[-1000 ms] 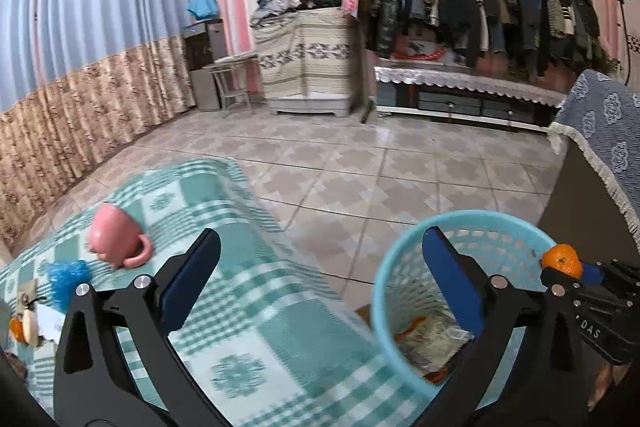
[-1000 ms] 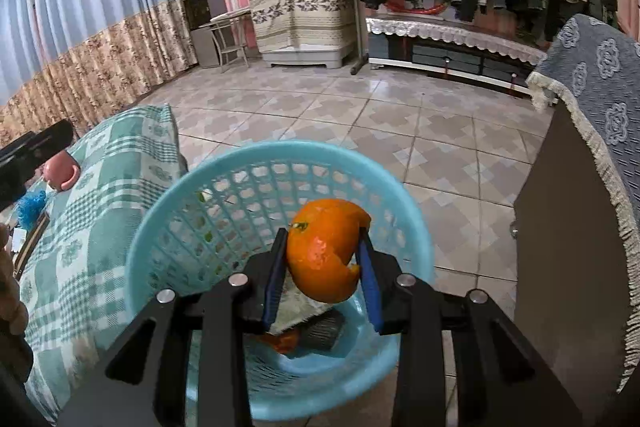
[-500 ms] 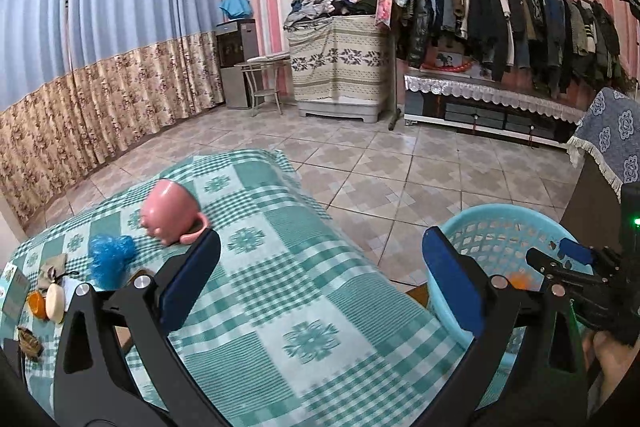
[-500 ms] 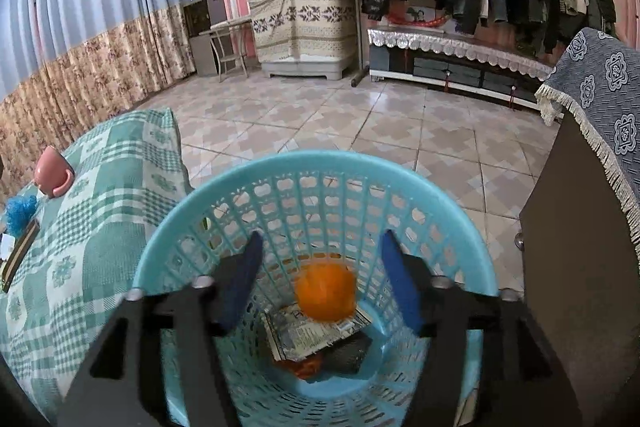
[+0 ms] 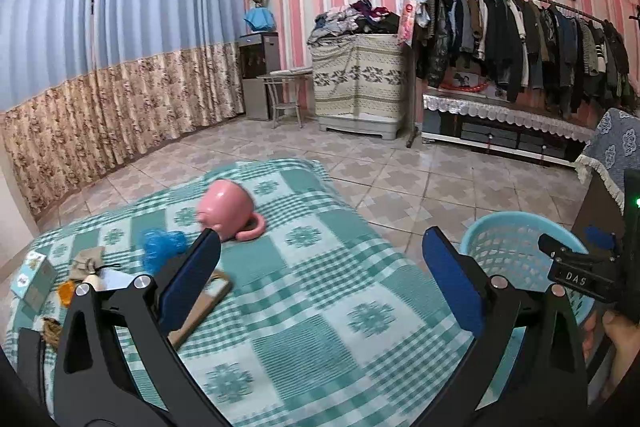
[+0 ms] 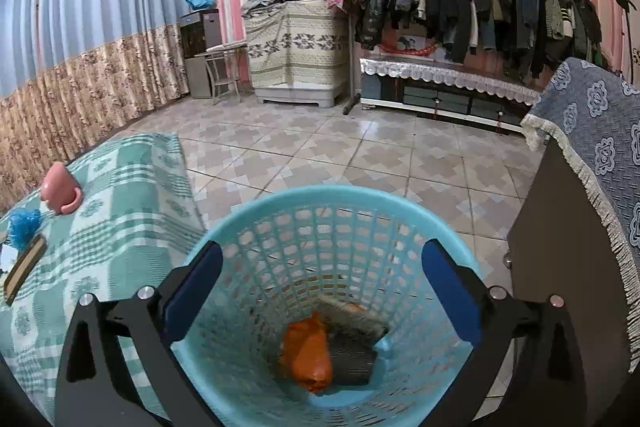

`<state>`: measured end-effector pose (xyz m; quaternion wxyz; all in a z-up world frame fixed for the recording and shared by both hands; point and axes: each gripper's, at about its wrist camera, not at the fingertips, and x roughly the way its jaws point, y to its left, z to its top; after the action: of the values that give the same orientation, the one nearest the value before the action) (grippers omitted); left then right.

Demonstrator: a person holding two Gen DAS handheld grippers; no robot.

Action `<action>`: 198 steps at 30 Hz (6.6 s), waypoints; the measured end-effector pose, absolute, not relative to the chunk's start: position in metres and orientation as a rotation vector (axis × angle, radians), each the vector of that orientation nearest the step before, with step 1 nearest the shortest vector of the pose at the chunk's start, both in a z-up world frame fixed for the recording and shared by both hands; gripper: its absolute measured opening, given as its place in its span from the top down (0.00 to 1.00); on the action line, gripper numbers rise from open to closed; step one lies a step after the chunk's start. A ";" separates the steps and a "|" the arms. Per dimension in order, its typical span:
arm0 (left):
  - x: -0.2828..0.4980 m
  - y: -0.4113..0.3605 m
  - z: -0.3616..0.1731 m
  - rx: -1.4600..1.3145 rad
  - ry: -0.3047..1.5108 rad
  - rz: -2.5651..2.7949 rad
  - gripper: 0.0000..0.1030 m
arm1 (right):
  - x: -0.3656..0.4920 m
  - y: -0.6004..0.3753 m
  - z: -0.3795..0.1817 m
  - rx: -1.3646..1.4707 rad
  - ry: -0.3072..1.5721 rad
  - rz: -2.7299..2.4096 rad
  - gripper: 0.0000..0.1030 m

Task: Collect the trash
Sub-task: 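Move both tools back over the table toward the brown crumpled paper, then grasp the brown crumpled paper with the left tool while the right tool grasps the blue plastic bag, then carry the brown paper and blue plastic bag over the blue basket, then open the left tool to drop the brown paper while the right tool drops the blue bag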

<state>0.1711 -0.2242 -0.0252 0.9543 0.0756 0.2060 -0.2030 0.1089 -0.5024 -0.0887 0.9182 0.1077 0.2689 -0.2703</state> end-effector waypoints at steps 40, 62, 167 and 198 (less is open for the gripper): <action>0.266 0.001 -0.108 0.042 0.651 -0.048 0.05 | 0.236 -0.274 -0.120 0.033 0.665 -0.181 0.04; 0.289 0.065 -0.145 0.077 0.814 0.128 0.17 | 0.236 -0.266 -0.135 0.032 0.712 -0.126 0.04; 0.191 -0.334 -0.078 0.245 0.559 -0.667 0.61 | 0.058 -0.530 -0.081 0.265 0.535 -0.509 0.69; 0.191 -0.422 -0.062 0.333 0.496 -0.718 0.06 | 0.051 -0.551 -0.103 0.294 0.584 -0.528 0.69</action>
<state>0.1908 -0.4223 -0.0616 0.8930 0.1604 0.2391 -0.3460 0.0514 -0.5511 -0.1034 0.9129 0.1425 0.2837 -0.2564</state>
